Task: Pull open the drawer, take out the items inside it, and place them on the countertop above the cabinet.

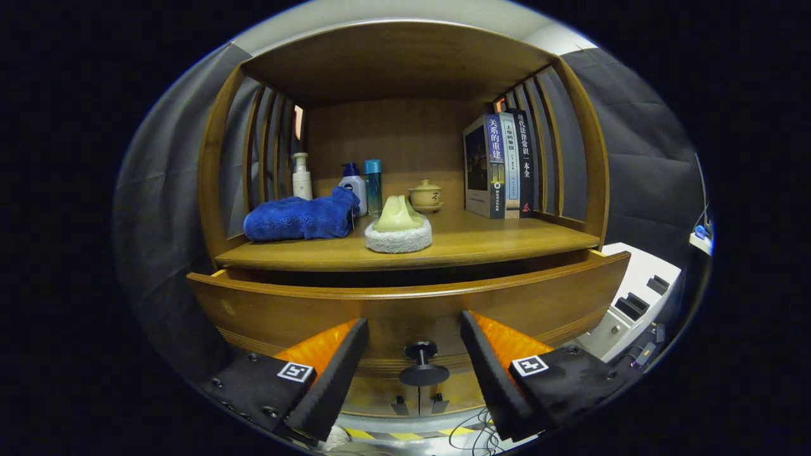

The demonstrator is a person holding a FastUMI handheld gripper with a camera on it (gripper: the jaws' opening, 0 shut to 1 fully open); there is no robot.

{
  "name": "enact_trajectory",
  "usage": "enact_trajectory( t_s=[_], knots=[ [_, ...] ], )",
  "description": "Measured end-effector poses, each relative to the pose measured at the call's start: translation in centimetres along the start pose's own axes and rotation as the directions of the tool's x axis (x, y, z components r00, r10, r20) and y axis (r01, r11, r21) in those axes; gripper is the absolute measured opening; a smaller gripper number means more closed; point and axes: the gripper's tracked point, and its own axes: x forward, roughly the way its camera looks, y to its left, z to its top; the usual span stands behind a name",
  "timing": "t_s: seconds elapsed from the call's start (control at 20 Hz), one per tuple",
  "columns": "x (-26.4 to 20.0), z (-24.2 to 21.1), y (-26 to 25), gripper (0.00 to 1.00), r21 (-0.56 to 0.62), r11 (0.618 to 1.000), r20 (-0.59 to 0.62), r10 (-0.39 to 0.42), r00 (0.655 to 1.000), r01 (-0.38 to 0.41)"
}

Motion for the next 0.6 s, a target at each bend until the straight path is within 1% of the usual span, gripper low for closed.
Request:
enact_trajectory(
  t_s=[0.2, 0.45, 0.6],
  knots=[
    [1.8, 0.5, 0.1, 0.98, 0.023, 1.0, -0.005, 0.007, 1.0, -0.007],
    [3.8, 1.0, -0.1, 0.98, 0.014, 1.0, -0.004, 0.001, 1.0, 0.0],
    [4.0, 1.0, 0.1, 0.98, 0.007, 1.0, 0.002, 0.02, 1.0, -0.02]
  ],
)
